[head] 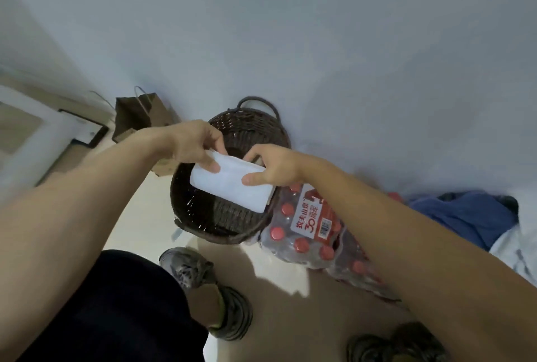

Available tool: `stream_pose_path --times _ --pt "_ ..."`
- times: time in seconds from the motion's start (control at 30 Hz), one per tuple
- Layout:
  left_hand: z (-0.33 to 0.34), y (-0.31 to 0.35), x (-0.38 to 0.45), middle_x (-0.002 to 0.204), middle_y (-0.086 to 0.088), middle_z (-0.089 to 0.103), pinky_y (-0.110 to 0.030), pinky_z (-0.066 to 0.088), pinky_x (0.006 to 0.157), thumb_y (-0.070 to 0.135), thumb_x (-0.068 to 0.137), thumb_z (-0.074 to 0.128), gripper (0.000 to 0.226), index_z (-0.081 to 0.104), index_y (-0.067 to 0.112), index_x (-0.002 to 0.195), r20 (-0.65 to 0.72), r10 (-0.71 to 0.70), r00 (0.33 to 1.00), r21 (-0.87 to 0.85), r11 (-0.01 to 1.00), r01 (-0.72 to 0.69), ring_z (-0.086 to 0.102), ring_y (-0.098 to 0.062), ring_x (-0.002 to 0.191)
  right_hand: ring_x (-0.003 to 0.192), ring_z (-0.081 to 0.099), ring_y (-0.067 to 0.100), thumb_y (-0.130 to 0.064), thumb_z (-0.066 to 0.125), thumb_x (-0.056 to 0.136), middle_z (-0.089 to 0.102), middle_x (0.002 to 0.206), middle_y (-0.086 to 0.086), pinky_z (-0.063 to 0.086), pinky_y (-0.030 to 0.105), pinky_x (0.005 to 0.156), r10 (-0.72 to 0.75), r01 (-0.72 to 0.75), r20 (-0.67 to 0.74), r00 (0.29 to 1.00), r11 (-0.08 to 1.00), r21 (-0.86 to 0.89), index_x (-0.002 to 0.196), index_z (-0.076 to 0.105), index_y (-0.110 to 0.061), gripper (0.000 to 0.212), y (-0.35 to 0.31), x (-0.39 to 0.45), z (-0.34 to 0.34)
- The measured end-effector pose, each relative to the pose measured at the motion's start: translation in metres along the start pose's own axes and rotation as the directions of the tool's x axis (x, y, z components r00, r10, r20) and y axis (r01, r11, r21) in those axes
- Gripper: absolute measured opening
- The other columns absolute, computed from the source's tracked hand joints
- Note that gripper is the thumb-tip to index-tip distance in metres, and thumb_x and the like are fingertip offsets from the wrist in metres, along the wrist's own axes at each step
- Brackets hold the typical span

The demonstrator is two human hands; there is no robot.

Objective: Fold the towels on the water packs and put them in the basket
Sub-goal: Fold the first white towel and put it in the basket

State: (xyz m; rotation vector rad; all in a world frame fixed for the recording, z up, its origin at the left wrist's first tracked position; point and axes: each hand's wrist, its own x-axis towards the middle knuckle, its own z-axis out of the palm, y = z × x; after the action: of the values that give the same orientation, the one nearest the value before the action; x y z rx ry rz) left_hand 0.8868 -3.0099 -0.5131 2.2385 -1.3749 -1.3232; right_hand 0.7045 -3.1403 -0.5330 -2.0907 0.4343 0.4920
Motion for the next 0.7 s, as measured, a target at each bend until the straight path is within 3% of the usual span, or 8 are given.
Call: stream_pose_path --times 0.07,0.13,0.33,0.47,0.53,0.6,0.7 --pt "0.001 -0.01 0.004 0.095 0.01 0.072 -0.025 0.05 0.085 0.011 0.073 0.083 0.023 0.071 0.021 0.09 0.001 -0.036 0.999 0.058 0.998 0.036 0.065 -0.011 0.093 0.076 0.062 0.008 -0.029 0.076 0.085 0.069 0.092 0.001 0.05 0.014 0.062 0.021 -0.021 0.068 0.997 1.0 0.0 0.1 0.063 -0.012 0.026 0.001 0.023 0.012" --pt "0.008 -0.017 0.009 0.095 0.009 0.071 -0.024 0.05 0.084 0.013 0.073 0.083 0.024 0.071 0.02 0.092 0.041 -0.07 0.997 0.103 0.993 0.065 0.063 -0.01 0.091 0.076 0.064 0.014 -0.024 0.077 0.085 0.071 0.098 0.015 0.055 0.024 0.065 0.096 -0.099 0.199 0.975 0.995 0.005 0.105 0.066 -0.002 0.032 0.003 0.042 0.023" --pt "0.04 -0.028 0.025 0.093 0.006 0.067 -0.021 0.045 0.076 0.015 0.076 0.079 0.024 0.071 0.02 0.098 0.158 -0.125 0.979 0.217 0.972 0.089 0.06 -0.013 0.088 0.082 0.062 0.015 -0.013 0.073 0.088 0.064 0.093 0.004 0.055 0.021 0.053 0.323 -0.397 0.481 0.815 0.916 0.058 0.123 0.056 0.0 0.041 0.014 0.064 0.04" --pt "0.055 -0.036 0.031 0.094 0.004 0.062 -0.019 0.042 0.075 0.016 0.079 0.078 0.031 0.07 0.015 0.109 0.191 -0.176 0.966 0.288 0.951 0.116 0.056 -0.013 0.088 0.103 0.06 0.023 -0.03 0.08 0.081 0.056 0.095 -0.006 0.059 0.041 0.085 0.337 -0.287 0.396 0.854 0.94 -0.183 0.128 0.057 -0.011 0.055 0.006 0.065 0.046" --pt "0.057 -0.037 0.033 0.096 0.002 0.063 -0.02 0.043 0.076 0.015 0.079 0.078 0.031 0.07 0.015 0.109 0.173 -0.169 0.97 0.312 0.944 0.109 0.055 -0.014 0.088 0.104 0.061 0.025 -0.031 0.087 0.072 0.058 0.105 -0.003 0.059 0.041 0.084 0.349 -0.273 0.357 0.867 0.93 -0.247 0.126 0.058 -0.011 0.063 0.005 0.063 0.045" --pt "0.057 -0.038 0.036 0.104 -0.001 0.068 -0.021 0.044 0.078 0.013 0.079 0.077 0.031 0.07 0.014 0.109 0.169 -0.168 0.971 0.322 0.941 0.106 0.056 -0.015 0.089 0.092 0.069 0.027 -0.029 0.091 0.066 0.064 0.111 0.006 0.061 0.042 0.08 0.384 -0.293 0.329 0.863 0.91 -0.293 0.118 0.059 -0.005 0.065 0.005 0.06 0.046" --pt "0.06 -0.038 0.037 0.112 -0.004 0.069 -0.022 0.046 0.079 0.014 0.078 0.078 0.036 0.07 0.014 0.113 0.163 -0.168 0.972 0.364 0.926 0.099 0.061 -0.019 0.097 0.069 0.065 0.023 -0.04 0.091 0.062 0.065 0.085 0.008 0.056 0.03 0.075 0.36 -0.234 0.239 0.902 0.871 -0.432 0.087 0.056 -0.005 0.056 0.003 0.054 0.056"
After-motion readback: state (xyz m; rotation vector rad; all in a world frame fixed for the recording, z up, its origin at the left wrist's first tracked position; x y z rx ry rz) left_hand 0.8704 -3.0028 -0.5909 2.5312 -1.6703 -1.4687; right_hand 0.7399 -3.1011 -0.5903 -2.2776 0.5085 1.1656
